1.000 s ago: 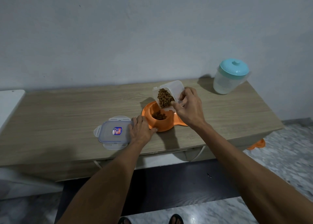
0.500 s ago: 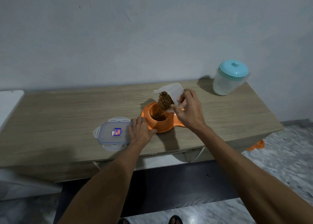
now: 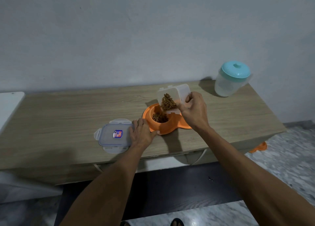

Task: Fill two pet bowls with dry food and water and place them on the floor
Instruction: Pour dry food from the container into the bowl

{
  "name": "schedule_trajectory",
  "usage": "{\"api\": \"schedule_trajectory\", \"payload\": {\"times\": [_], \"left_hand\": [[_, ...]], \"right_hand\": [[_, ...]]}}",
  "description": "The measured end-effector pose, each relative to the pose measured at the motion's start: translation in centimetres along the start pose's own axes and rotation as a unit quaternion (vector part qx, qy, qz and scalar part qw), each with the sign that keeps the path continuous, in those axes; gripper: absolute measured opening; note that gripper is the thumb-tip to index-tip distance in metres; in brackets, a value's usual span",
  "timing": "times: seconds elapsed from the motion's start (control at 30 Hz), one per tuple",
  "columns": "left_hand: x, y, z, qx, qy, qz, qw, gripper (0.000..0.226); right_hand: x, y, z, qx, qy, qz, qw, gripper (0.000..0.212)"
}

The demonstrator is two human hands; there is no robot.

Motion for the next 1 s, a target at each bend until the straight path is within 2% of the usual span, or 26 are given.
{"api": "schedule_trajectory", "payload": {"times": [0.13,0.27,0.37,0.5,0.63,0.8,1.0], "left_hand": [[0.0,0.0,0.0,-0.001,0.004,0.000,1.000,0.077],[0.1,0.2,0.0,-0.004,0.006,-0.004,1.000,0.075],[0.3,0.3,0.1,-0.009,0.010,-0.009,1.000,0.076],[0.4,0.4,0.1,-0.015,0.017,-0.025,0.999,0.076],[0.5,0.5,0.2,-0.022,0.022,-0.034,0.999,0.078],[0.8,0.6,0.2,-0.014,0.027,-0.025,0.999,0.075],[0.9,0.6,0.3,-0.008,0.023,0.001,1.000,0.088]], "right_hand": [[-0.9,0.2,-0.9,-0.053,0.138,-0.074,0.986,0.030],[-1.6,0.4,-1.8,-0.108,0.263,-0.201,0.937,0.028],[-1.8,1.2,-2.6,-0.128,0.312,-0.226,0.914,0.029],[-1.8,3.4,-4.3,-0.106,0.336,-0.232,0.907,0.022],[-1.2,6.9,-6.4,-0.058,0.336,-0.216,0.915,0.019],[-1.1,12.1,-8.9,-0.011,0.324,-0.140,0.935,0.027],[-1.4,17.6,-9.9,0.035,0.324,-0.100,0.940,0.035]]}}
Point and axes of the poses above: each hand's wrist, its own z-axis away from the middle knuckle, its own y-axis out of the palm, x = y × z, the point moved 1 cm from there along -z, towards the middle knuckle, and after that the axes turned 11 degrees about -z, right-handed, at the moved point
